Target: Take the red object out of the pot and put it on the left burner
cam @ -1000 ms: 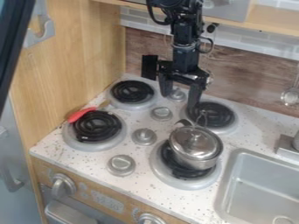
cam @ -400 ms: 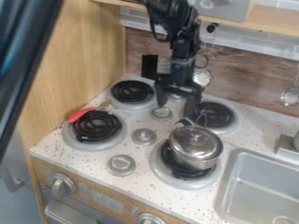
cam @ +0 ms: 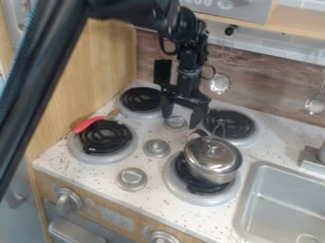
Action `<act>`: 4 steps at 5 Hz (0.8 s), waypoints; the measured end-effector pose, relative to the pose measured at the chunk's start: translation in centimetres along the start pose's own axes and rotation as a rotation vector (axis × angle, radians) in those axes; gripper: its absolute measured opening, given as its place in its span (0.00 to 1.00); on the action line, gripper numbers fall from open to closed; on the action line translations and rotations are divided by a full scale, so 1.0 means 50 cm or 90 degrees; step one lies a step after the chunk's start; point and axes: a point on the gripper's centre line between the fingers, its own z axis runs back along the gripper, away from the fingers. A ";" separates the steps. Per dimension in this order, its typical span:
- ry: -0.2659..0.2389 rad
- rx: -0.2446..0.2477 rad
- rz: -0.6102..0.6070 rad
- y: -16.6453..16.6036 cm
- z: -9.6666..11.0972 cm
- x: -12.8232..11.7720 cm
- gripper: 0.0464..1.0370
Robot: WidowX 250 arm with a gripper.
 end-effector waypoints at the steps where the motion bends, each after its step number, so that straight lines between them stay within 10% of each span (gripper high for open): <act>1: 0.006 -0.001 -0.005 -0.005 -0.014 0.006 0.96; 4: -0.005 -0.008 -0.027 -0.034 -0.015 0.014 0.96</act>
